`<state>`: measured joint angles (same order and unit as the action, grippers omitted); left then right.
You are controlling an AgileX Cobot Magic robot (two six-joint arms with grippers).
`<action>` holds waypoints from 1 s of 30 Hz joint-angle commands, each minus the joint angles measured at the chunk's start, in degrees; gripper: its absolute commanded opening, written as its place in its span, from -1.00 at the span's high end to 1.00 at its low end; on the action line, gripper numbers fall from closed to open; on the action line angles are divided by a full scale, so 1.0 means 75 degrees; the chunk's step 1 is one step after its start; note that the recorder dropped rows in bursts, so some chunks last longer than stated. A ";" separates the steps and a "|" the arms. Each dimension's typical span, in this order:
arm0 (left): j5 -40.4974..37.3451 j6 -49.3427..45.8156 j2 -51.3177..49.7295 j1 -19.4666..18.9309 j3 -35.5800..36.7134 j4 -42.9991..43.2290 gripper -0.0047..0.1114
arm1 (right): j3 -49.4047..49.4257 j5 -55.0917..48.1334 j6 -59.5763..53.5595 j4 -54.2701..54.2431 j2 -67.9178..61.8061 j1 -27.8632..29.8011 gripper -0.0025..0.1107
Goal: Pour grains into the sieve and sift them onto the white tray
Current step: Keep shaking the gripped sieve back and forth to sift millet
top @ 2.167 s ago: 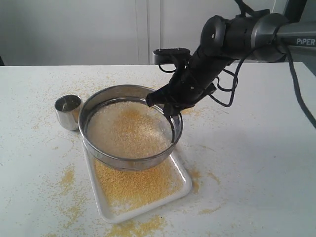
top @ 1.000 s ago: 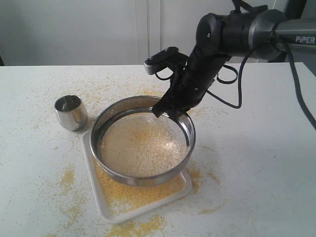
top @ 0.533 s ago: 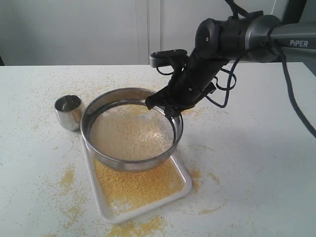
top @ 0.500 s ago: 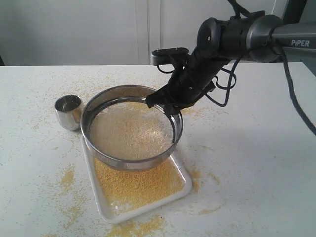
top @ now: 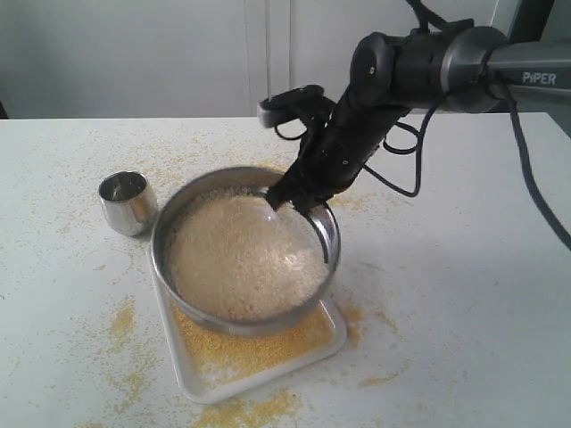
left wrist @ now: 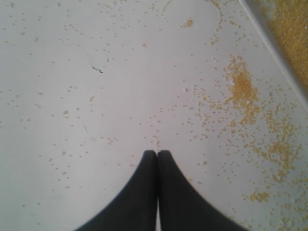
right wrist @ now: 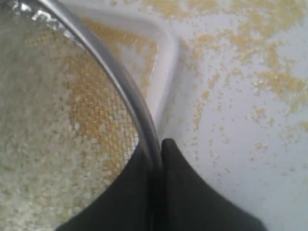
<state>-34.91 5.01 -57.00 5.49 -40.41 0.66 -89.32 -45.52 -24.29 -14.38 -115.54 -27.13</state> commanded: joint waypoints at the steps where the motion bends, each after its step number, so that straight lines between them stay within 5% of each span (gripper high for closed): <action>1: -0.0043 0.0022 0.0070 -0.0027 0.0041 -0.0044 0.91 | 0.0050 0.0314 0.2262 0.1162 0.0147 0.0042 0.96; 3: -0.0043 0.0022 0.0070 -0.0027 0.0041 -0.0044 0.91 | 0.0112 0.0408 0.3604 0.0777 0.0134 0.0059 0.96; 7: -0.0043 0.0022 0.0070 -0.0027 0.0041 -0.0044 0.91 | 0.0064 -0.0446 -0.1020 0.0071 0.0209 -0.0183 0.96; 12: -0.0043 0.0022 0.0070 -0.0027 0.0041 -0.0044 0.91 | 0.0091 0.0389 0.2690 0.0108 0.0198 -0.0070 0.96; 15: -0.0043 0.0022 0.0070 -0.0027 0.0041 -0.0044 0.91 | 0.0022 -0.0421 -0.0905 0.0187 0.0194 -0.0209 0.96; 16: -0.0043 0.0022 0.0070 -0.0027 0.0041 -0.0044 0.91 | 0.0022 -0.0527 -0.0919 0.0439 0.0213 -0.0209 0.96; 20: -0.0043 0.0022 0.0070 -0.0027 0.0041 -0.0044 0.91 | 0.0022 0.0237 0.3377 0.0241 0.0152 0.0035 0.96; 24: -0.0043 0.0022 0.0070 -0.0027 0.0041 -0.0044 0.91 | -0.0009 -0.0607 -0.1610 -0.0263 0.0254 -0.0157 0.96; 28: -0.0043 0.0022 0.0070 -0.0027 0.0041 -0.0044 0.91 | 0.0037 0.0292 0.2896 0.0430 0.0231 0.0024 0.96; 30: -0.0043 0.0022 0.0070 -0.0027 0.0041 -0.0044 0.91 | -0.0001 -0.0022 0.1687 -0.0226 0.0209 -0.0044 0.96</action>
<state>-34.91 5.01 -57.00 5.49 -40.41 0.66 -88.75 -46.80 -11.65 -11.41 -114.69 -27.94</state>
